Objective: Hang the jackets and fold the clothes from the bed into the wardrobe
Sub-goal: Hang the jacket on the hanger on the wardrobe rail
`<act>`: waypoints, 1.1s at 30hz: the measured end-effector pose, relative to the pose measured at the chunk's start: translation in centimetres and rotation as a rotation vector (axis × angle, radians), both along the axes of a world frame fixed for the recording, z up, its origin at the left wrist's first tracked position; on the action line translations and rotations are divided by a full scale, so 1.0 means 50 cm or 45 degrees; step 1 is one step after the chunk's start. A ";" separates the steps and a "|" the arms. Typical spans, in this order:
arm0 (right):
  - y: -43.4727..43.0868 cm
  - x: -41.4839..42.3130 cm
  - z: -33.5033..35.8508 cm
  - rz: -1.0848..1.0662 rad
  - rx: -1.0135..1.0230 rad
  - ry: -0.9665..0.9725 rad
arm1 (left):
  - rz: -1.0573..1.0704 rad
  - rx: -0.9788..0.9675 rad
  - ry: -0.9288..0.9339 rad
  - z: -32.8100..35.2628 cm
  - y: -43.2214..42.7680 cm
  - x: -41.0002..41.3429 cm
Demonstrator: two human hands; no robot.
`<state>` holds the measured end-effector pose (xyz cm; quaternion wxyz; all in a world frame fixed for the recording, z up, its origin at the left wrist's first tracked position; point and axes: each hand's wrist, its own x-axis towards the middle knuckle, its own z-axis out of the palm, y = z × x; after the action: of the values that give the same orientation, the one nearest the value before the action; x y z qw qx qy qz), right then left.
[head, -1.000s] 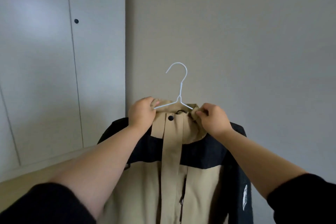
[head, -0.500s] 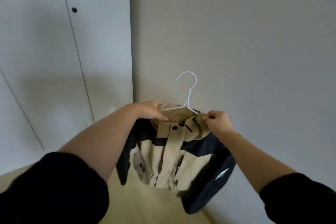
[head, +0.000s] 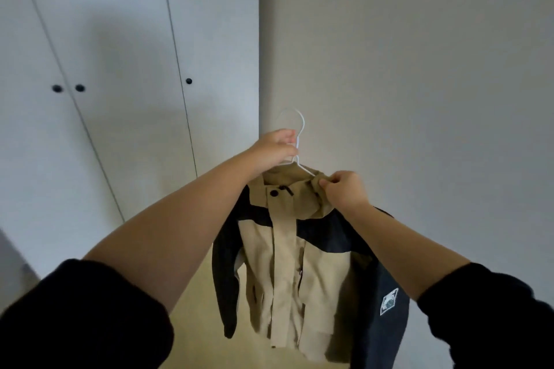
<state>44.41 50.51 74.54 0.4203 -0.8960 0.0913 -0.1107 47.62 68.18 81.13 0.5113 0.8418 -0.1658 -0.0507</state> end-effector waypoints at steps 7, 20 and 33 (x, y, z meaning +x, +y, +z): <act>0.216 0.043 -0.044 0.175 -0.142 0.073 | 0.405 -0.286 0.217 0.022 0.144 0.036; 0.566 0.236 -0.111 0.832 -0.140 0.234 | 0.925 -0.089 0.238 -0.078 0.525 0.189; 0.980 0.660 -0.073 1.017 -0.109 0.206 | 0.948 -0.283 0.396 -0.085 0.976 0.379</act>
<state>77.39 99.51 70.89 0.3839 -0.8836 -0.2355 0.1285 66.56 116.97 76.88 0.6013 0.7663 0.2245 0.0291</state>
